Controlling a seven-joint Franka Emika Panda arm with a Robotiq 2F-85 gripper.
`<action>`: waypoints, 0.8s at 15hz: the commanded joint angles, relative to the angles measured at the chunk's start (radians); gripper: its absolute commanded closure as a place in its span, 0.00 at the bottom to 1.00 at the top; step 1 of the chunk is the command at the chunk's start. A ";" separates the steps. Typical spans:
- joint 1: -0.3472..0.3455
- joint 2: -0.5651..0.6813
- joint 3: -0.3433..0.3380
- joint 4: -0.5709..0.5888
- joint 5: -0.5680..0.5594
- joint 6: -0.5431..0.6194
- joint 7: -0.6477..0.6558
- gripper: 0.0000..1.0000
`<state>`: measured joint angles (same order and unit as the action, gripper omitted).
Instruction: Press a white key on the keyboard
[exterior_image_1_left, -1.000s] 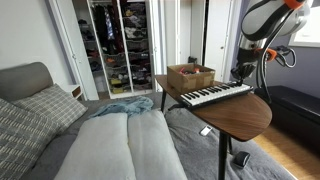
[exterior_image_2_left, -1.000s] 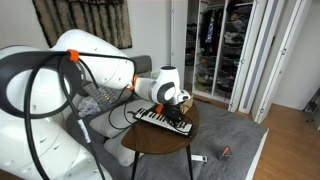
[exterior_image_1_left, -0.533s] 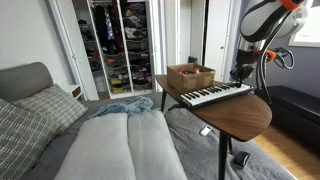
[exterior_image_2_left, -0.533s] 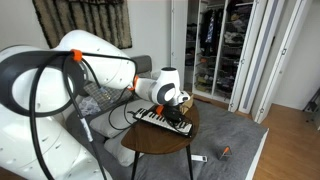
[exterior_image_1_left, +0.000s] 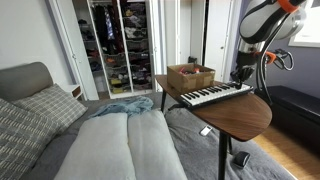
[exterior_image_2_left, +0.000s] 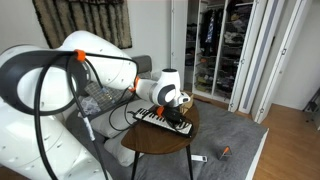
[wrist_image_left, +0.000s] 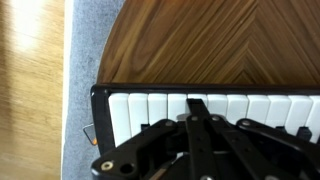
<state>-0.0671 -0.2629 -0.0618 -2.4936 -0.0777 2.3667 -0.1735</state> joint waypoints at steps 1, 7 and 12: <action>0.019 0.017 -0.016 0.006 0.034 0.016 -0.035 1.00; 0.022 0.027 -0.015 0.007 0.036 0.015 -0.042 1.00; 0.022 0.031 -0.014 0.008 0.034 0.015 -0.043 1.00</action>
<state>-0.0618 -0.2493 -0.0618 -2.4935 -0.0731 2.3668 -0.1882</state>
